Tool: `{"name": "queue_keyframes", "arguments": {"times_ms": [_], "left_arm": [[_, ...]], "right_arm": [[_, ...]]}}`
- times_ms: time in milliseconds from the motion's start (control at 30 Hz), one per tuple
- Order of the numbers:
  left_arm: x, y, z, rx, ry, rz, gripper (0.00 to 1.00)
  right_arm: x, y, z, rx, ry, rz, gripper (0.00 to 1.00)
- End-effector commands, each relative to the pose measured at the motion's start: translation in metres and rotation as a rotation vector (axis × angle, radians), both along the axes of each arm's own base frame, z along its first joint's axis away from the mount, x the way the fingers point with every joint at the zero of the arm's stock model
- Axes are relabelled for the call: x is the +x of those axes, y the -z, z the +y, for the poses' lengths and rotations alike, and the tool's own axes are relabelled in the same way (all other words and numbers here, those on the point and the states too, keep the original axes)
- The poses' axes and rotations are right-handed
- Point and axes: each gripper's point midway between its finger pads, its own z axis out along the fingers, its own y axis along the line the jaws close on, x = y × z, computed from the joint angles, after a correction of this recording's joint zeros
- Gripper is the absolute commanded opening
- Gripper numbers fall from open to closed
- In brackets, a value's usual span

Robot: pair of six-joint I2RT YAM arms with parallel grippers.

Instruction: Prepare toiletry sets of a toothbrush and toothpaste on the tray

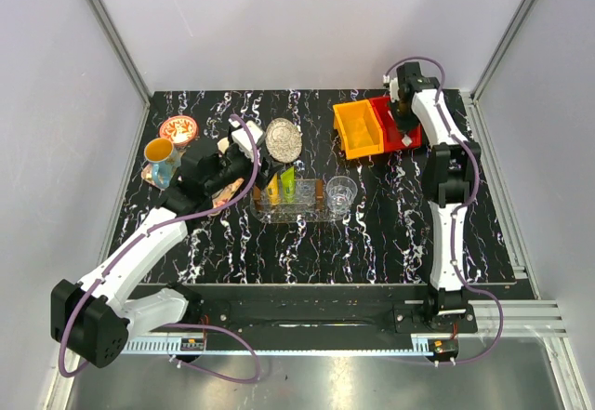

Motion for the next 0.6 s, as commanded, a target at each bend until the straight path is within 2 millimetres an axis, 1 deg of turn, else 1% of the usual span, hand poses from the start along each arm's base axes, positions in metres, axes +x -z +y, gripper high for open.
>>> {"name": "queue_keyframes", "arguments": {"times_ms": [0,33,67,100,133,167,200,233,267,300,333,367,400,433,467,500,533,567], "left_arm": [[0.001,-0.02,-0.003,-0.017,0.024,-0.059,0.78],[0.001,-0.021,-0.004,-0.013,0.032,-0.057,0.78],[0.001,-0.022,-0.004,-0.011,0.037,-0.057,0.79],[0.002,-0.025,-0.006,-0.011,0.039,-0.06,0.8],[0.002,-0.028,-0.006,-0.013,0.043,-0.062,0.84],[0.002,-0.03,-0.007,-0.014,0.046,-0.064,0.86],[0.002,-0.033,-0.008,-0.016,0.05,-0.069,0.87],[0.003,-0.04,-0.009,-0.022,0.059,-0.082,0.88],[0.002,-0.038,-0.01,-0.014,0.067,-0.071,0.88],[0.0,-0.039,-0.012,-0.011,0.075,-0.066,0.88],[0.001,-0.047,-0.013,-0.014,0.084,-0.076,0.88],[0.0,-0.049,-0.016,-0.012,0.098,-0.08,0.88],[-0.002,-0.051,-0.017,-0.006,0.107,-0.074,0.87],[-0.002,-0.052,-0.018,0.001,0.117,-0.075,0.86],[-0.003,-0.062,-0.024,0.014,0.134,-0.104,0.85],[-0.005,-0.059,-0.026,0.038,0.144,-0.096,0.84],[-0.003,-0.06,-0.027,0.059,0.134,-0.107,0.83],[-0.005,-0.067,-0.035,0.089,0.154,-0.146,0.83]], "right_arm": [[-0.009,-0.089,0.004,0.04,-0.024,-0.137,0.0],[-0.015,-0.089,0.005,0.049,-0.029,-0.124,0.0],[-0.019,-0.095,0.005,0.054,-0.032,-0.13,0.0],[-0.024,-0.111,0.006,0.062,-0.036,-0.155,0.0],[-0.032,-0.112,0.009,0.076,-0.046,-0.142,0.0],[-0.037,-0.117,0.01,0.086,-0.048,-0.143,0.0],[-0.045,-0.131,0.012,0.096,-0.057,-0.158,0.0],[-0.053,-0.136,0.016,0.12,-0.072,-0.149,0.0],[-0.059,-0.141,0.018,0.132,-0.079,-0.149,0.0],[-0.067,-0.157,0.02,0.147,-0.088,-0.171,0.0],[-0.078,-0.16,0.028,0.183,-0.112,-0.15,0.0],[-0.085,-0.165,0.032,0.204,-0.129,-0.148,0.0],[-0.094,-0.177,0.035,0.227,-0.139,-0.163,0.0],[-0.106,-0.181,0.046,0.279,-0.171,-0.142,0.0],[-0.114,-0.186,0.052,0.3,-0.199,-0.135,0.0],[-0.124,-0.195,0.057,0.319,-0.218,-0.142,0.0],[-0.136,-0.195,0.067,0.348,-0.248,-0.11,0.0],[-0.144,-0.197,0.073,0.36,-0.274,-0.1,0.0]]}}
